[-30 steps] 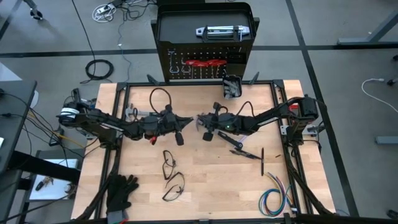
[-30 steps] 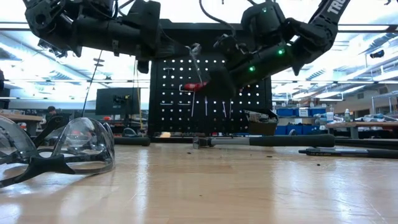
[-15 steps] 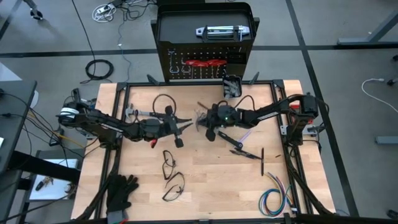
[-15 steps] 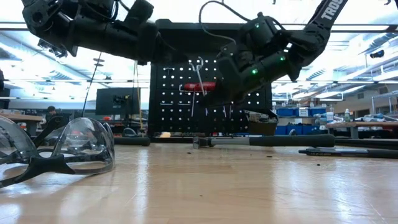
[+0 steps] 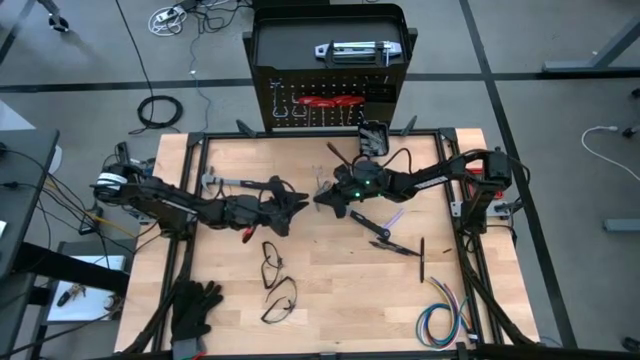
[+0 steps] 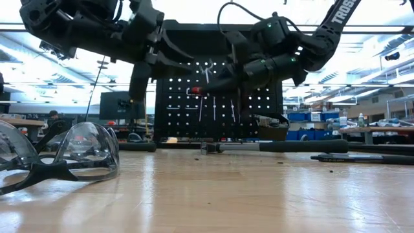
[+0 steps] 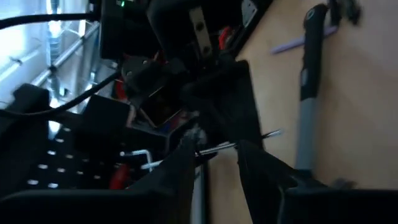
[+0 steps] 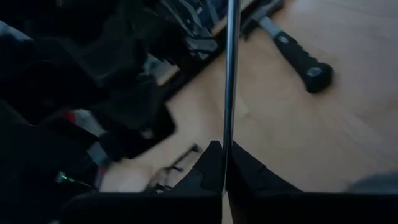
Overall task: Hang tools onto peg board
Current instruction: Hang the hook on the pegboard
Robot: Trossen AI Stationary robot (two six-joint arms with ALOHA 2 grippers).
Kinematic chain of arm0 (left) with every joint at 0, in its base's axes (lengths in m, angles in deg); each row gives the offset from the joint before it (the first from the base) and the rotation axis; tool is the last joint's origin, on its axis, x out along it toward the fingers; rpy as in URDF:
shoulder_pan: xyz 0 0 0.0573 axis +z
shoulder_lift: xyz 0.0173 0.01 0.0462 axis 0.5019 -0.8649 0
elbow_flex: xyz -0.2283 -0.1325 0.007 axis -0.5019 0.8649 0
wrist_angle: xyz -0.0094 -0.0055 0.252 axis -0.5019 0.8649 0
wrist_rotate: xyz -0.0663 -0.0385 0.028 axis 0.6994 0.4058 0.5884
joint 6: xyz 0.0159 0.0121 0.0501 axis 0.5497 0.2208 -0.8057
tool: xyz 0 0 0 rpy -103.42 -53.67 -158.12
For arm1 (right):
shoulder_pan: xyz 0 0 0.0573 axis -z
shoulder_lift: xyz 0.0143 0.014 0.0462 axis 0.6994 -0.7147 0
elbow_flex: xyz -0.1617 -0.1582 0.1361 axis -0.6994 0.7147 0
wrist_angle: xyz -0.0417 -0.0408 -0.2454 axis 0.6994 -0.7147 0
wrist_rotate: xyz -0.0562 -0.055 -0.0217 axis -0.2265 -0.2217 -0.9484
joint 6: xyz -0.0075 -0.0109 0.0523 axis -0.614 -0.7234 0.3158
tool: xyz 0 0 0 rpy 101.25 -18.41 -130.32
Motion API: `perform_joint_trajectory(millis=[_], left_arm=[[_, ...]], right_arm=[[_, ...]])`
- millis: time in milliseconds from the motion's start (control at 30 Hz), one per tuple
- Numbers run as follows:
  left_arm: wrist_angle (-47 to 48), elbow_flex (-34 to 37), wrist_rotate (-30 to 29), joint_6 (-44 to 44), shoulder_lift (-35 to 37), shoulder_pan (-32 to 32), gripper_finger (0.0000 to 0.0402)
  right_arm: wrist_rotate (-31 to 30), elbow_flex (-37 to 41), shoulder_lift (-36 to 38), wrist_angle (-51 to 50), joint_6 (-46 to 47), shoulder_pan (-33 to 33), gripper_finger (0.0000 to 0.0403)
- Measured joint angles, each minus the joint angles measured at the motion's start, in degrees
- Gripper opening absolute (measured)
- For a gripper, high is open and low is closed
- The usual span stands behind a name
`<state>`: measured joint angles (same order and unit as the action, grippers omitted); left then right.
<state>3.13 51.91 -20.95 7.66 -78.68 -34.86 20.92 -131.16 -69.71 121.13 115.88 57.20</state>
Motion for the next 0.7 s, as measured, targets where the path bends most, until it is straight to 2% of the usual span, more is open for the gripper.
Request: perform_joint_trajectory(millis=[333,467,700], left_arm=[[-1.46,0.00,0.02,-3.64,-0.16,2.27,0.0121],[-4.07,0.00,-0.01,-6.83,-3.20,2.27,0.0121],[-19.17,-0.03,-2.98,-20.81,-12.72,2.27,0.0121]], right_arm=[[0.60,-0.02,-0.33,1.62,2.86,-0.04,0.0018],[0.60,-0.02,-0.35,1.58,3.28,0.07,0.0011],[0.69,-0.02,-0.37,2.14,3.71,0.07,0.0015]])
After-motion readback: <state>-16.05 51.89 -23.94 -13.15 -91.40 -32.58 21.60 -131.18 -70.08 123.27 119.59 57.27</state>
